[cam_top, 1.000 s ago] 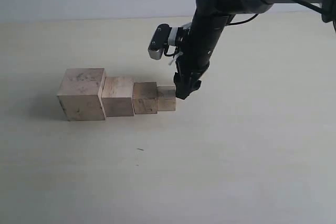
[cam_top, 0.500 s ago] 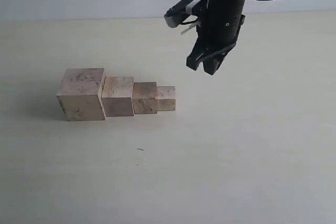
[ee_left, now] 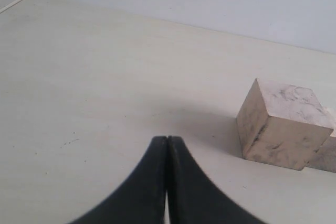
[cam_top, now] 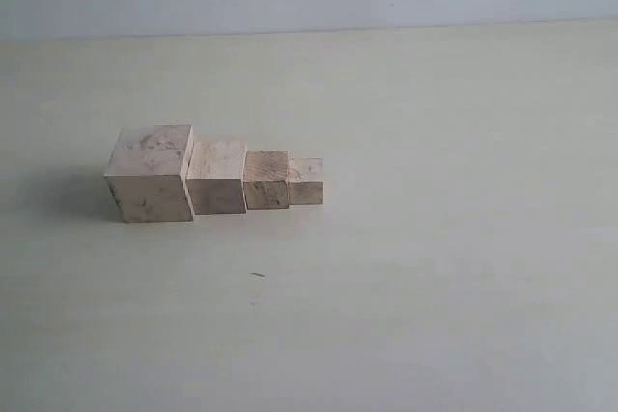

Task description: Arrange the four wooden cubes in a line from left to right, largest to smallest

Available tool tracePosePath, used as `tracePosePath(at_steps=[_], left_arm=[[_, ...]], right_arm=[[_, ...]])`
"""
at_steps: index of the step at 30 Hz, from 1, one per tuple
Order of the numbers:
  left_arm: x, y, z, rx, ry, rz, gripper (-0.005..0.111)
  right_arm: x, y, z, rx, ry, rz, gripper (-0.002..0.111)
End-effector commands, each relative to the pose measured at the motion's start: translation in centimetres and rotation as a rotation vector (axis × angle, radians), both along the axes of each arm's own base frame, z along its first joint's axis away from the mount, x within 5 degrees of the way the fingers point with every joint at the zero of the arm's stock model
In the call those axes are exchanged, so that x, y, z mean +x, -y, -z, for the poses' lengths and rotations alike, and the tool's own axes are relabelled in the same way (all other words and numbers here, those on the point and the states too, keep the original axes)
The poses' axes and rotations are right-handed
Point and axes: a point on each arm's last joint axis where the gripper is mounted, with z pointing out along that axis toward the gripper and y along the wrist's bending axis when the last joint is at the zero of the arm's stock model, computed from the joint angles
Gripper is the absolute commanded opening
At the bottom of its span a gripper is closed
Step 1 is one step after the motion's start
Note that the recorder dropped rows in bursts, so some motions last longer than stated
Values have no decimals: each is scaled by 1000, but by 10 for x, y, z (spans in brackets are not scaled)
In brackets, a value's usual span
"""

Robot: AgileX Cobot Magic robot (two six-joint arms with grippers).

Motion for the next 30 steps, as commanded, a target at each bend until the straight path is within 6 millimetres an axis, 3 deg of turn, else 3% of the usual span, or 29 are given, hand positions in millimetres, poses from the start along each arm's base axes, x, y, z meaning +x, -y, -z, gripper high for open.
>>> tracePosePath(at_steps=[1,7,14,18,23,30], left_arm=[[0,1,-2,-4,19,7,0],[0,1,-2,-4,19,7,0],[0,1,-2,-4,19,7,0],[0,1,-2,-4,19,7,0],[0,1,-2,-4,19,7,0],[0,1,-2,-4,19,7,0]], right_arm=[[-23,20,-34,63,147,15,0],[-43,47,-56,2,308,73,0],[-54,81,-64,-33,391,207,0],[-57,111,-44,31,440,373,0],[-80,144,2,93,472,573,0],[-120,165,65,70,519,706,0]])
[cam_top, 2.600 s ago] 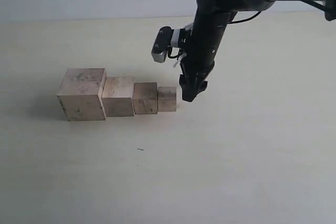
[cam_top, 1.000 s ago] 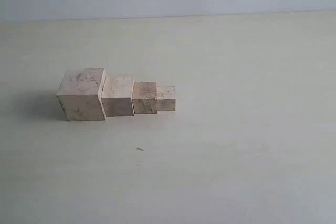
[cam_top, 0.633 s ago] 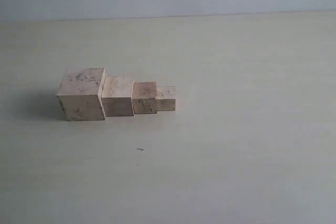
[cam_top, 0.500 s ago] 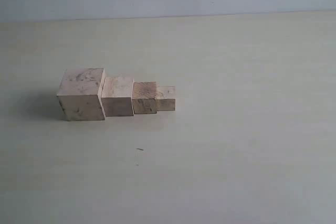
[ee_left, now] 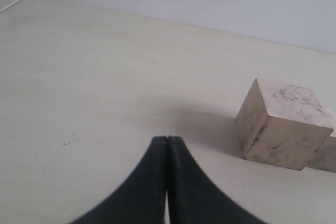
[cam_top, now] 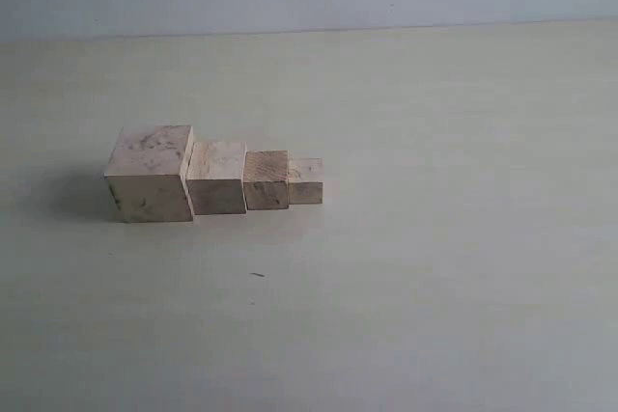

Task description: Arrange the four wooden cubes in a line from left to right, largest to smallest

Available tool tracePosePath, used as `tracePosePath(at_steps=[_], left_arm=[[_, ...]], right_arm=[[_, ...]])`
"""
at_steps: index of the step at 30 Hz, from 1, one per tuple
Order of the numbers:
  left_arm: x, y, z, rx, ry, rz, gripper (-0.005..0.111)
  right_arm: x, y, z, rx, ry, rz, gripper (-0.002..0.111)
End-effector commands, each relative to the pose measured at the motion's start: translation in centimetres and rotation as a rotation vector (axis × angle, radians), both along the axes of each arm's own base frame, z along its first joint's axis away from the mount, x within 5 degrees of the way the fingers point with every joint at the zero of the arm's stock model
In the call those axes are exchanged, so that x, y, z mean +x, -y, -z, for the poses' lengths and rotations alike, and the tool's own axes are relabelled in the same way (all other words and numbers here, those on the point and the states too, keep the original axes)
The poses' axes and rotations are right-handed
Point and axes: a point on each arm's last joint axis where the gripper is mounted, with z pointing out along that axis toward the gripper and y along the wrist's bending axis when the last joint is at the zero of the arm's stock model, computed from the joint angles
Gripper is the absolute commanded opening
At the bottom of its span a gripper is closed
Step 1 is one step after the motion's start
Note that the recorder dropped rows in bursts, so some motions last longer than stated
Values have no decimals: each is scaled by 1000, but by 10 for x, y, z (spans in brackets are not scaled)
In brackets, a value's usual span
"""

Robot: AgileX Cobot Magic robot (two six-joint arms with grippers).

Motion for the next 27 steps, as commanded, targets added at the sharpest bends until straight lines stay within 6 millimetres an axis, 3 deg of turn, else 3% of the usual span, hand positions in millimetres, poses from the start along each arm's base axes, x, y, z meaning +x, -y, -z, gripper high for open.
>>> tracePosePath(at_steps=[1,9,18,27], left_arm=[[0,1,-2,-4,19,7,0],[0,1,-2,-4,19,7,0],[0,1,-2,-4,19,7,0],[0,1,-2,-4,19,7,0]], right_arm=[[-23,10,32,9,67,79,0],[-44,19,72,-83,221,183,0],[-56,18,105,-99,136,169,0],[-54,17,131,-98,47,163,0]])
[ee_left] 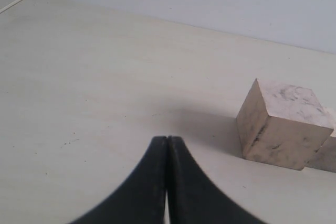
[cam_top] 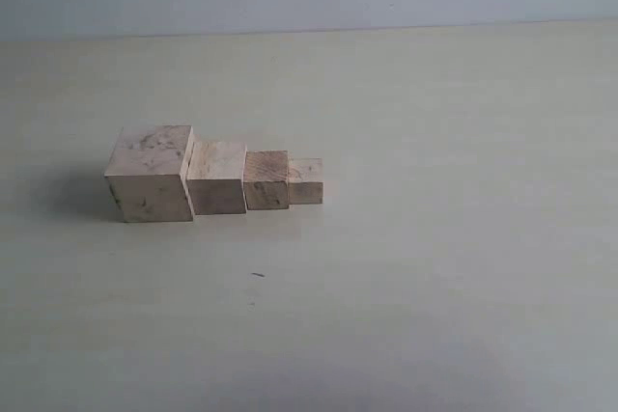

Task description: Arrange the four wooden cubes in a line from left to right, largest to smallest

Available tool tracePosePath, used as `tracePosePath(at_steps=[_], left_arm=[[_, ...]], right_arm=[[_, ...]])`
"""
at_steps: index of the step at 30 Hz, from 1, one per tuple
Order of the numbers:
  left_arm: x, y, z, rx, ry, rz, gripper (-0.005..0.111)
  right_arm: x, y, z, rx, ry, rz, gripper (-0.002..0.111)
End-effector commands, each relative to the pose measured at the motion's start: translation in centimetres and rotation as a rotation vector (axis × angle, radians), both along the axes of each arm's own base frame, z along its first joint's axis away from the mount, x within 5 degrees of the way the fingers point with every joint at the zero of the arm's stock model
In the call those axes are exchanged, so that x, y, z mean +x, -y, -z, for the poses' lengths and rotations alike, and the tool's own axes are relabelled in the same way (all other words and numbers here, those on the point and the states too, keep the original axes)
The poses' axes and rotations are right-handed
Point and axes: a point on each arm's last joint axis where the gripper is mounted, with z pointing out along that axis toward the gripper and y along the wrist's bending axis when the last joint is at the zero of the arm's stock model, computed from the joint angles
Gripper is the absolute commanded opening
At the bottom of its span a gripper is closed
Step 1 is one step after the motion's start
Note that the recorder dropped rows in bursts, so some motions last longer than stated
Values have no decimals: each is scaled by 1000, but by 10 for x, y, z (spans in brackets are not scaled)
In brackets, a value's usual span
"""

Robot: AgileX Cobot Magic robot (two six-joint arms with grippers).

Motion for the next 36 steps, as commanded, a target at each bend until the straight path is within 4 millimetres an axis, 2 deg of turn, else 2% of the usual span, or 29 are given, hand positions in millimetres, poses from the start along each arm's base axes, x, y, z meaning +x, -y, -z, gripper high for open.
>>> tracePosePath(at_steps=[1,10,36], left_arm=[[0,1,-2,-4,19,7,0],[0,1,-2,-4,21,7,0],[0,1,-2,-4,21,7,0]], right_arm=[[0,0,8,-11,-32,3,0],[-1,0,13,-52,-89,-4,0],[-1,0,13,-54,-87,-4,0]])
